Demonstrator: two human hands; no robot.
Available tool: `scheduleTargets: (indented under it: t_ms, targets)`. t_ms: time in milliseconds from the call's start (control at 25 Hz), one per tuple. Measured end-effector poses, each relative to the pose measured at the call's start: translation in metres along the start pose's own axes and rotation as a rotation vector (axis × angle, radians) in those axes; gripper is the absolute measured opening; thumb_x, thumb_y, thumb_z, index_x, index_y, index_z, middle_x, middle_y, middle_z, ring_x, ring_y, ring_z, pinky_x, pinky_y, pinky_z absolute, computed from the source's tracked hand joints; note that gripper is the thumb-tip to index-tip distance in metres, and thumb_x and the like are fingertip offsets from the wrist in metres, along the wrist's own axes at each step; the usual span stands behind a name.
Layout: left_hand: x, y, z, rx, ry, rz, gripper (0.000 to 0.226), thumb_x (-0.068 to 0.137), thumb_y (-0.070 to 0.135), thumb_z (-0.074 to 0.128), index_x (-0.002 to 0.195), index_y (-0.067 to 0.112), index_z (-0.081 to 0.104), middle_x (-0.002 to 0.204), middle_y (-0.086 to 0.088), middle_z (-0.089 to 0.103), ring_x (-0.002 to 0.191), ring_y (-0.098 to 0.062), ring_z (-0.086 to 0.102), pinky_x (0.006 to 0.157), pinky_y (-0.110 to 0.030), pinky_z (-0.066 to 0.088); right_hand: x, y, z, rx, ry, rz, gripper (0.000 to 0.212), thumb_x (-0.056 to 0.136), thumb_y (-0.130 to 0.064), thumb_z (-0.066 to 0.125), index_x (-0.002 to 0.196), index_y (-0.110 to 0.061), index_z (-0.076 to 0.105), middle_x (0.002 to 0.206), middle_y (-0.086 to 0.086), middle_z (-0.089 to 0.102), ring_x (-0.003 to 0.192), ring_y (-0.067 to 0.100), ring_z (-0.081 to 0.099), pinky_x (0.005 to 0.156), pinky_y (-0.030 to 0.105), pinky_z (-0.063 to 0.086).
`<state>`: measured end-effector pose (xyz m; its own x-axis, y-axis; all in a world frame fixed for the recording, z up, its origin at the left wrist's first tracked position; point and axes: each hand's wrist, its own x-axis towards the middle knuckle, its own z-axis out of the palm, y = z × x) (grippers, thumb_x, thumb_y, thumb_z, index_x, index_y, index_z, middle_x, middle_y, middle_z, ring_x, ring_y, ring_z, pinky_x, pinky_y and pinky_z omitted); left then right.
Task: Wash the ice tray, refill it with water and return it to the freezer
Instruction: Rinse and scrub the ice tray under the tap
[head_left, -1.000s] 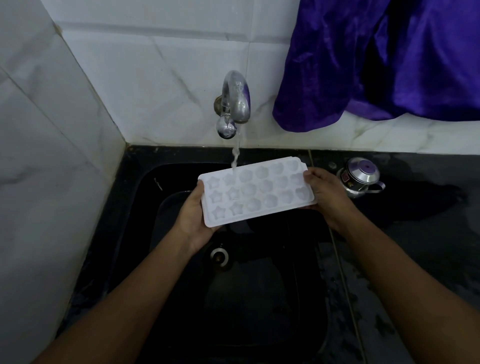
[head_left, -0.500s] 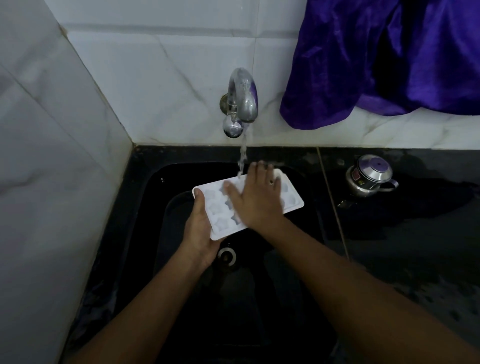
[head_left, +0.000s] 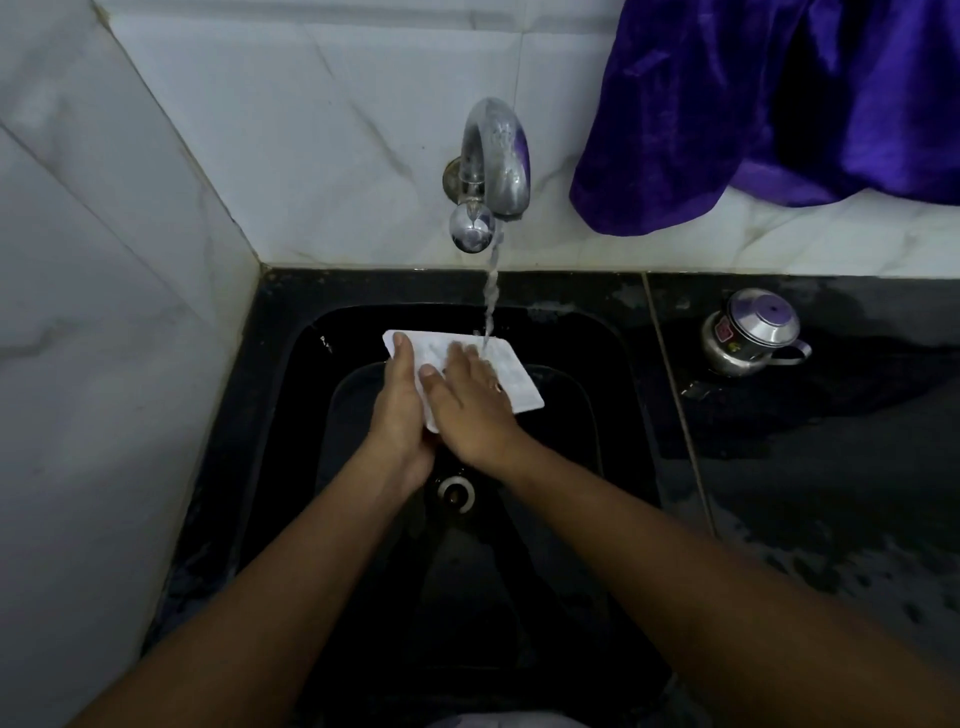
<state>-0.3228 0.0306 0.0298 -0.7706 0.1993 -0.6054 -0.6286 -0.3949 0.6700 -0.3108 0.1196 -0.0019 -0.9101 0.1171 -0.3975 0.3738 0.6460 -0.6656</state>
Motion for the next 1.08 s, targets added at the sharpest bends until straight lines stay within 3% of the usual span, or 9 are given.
scheduleTargets:
  t_ms: [80, 200, 360, 440, 520, 640, 800, 960, 1080]
  targets:
    - [0.003, 0.004, 0.004, 0.006, -0.042, -0.042, 0.074, 0.102, 0.067, 0.043, 0.144, 0.009, 0.062, 0.139, -0.017, 0.069, 0.132, -0.034, 0.065, 0.120, -0.053, 0.043, 0.001, 0.008, -0.007, -0.043, 0.026, -0.030, 0.089, 0.096, -0.074, 0.018, 0.166, -0.020, 0.005, 0.174, 0.008, 0.000, 0.160, 0.027, -0.003, 0.128, 0.048, -0.001]
    - [0.003, -0.007, 0.010, 0.008, -0.162, -0.111, 0.084, 0.090, 0.070, 0.052, 0.145, 0.008, 0.061, 0.139, -0.021, 0.069, 0.133, -0.037, 0.063, 0.116, -0.055, 0.046, 0.017, 0.016, -0.047, -0.080, 0.134, 0.173, 0.087, 0.103, -0.068, 0.025, 0.165, -0.010, 0.005, 0.174, 0.013, -0.001, 0.160, 0.027, -0.002, 0.128, 0.048, 0.001]
    - [0.023, -0.003, 0.008, -0.010, -0.160, -0.127, 0.082, 0.097, 0.079, 0.037, 0.125, 0.012, 0.074, 0.124, -0.014, 0.077, 0.111, -0.029, 0.077, 0.102, -0.047, 0.055, -0.034, 0.013, -0.022, -0.112, 0.053, -0.277, 0.075, 0.106, -0.061, 0.016, 0.166, -0.018, 0.003, 0.174, 0.003, -0.005, 0.159, 0.014, -0.011, 0.128, 0.036, -0.009]
    - [0.034, -0.002, 0.003, -0.057, -0.168, -0.155, 0.090, 0.096, 0.084, 0.030, 0.109, 0.011, 0.082, 0.114, -0.014, 0.080, 0.099, -0.028, 0.080, 0.094, -0.046, 0.056, -0.057, 0.020, -0.019, -0.259, -0.019, -0.445, 0.077, 0.103, -0.064, 0.010, 0.166, -0.020, 0.003, 0.174, -0.002, -0.006, 0.158, 0.010, -0.015, 0.126, 0.033, -0.014]
    - [0.037, -0.010, 0.004, -0.107, -0.221, -0.166, 0.090, 0.095, 0.085, 0.030, 0.099, 0.016, 0.087, 0.113, -0.010, 0.081, 0.102, -0.026, 0.080, 0.099, -0.046, 0.054, -0.046, 0.018, -0.040, -0.389, 0.002, -0.468, 0.075, 0.105, -0.061, 0.012, 0.166, -0.018, 0.004, 0.174, -0.001, -0.006, 0.159, 0.013, -0.014, 0.128, 0.040, -0.011]
    - [0.035, -0.023, 0.009, -0.192, -0.359, -0.181, 0.083, 0.097, 0.083, 0.031, 0.110, 0.023, 0.086, 0.126, -0.001, 0.078, 0.119, -0.023, 0.074, 0.109, -0.047, 0.050, -0.039, 0.004, -0.063, -0.459, 0.039, -0.387, 0.072, 0.108, -0.056, 0.018, 0.166, -0.014, 0.006, 0.174, 0.003, -0.004, 0.160, 0.018, -0.012, 0.128, 0.047, -0.005]
    - [0.038, -0.024, 0.010, -0.236, -0.425, -0.220, 0.097, 0.092, 0.088, 0.029, 0.114, 0.011, 0.084, 0.126, -0.015, 0.077, 0.115, -0.032, 0.075, 0.096, -0.049, 0.062, -0.072, 0.030, -0.058, -0.704, 0.013, -0.574, 0.077, 0.107, -0.060, 0.017, 0.165, -0.010, 0.010, 0.174, 0.008, 0.002, 0.161, 0.022, -0.006, 0.129, 0.047, -0.003]
    - [0.032, -0.029, 0.034, -0.254, -0.472, -0.194, 0.086, 0.094, 0.084, 0.037, 0.118, 0.016, 0.083, 0.133, -0.011, 0.074, 0.127, -0.030, 0.069, 0.115, -0.051, 0.048, -0.052, 0.015, -0.088, -0.779, 0.115, -0.458, 0.077, 0.107, -0.060, 0.016, 0.165, -0.010, 0.006, 0.174, 0.011, 0.000, 0.160, 0.025, -0.008, 0.129, 0.049, -0.003]
    - [0.032, -0.021, 0.038, -0.268, -0.448, -0.203, 0.093, 0.091, 0.088, 0.036, 0.111, 0.011, 0.084, 0.119, -0.013, 0.079, 0.109, -0.030, 0.078, 0.092, -0.048, 0.063, -0.071, 0.025, -0.083, -0.790, 0.090, -0.583, 0.081, 0.106, -0.062, 0.017, 0.165, -0.007, 0.013, 0.173, 0.013, 0.005, 0.161, 0.025, -0.004, 0.129, 0.047, 0.000]
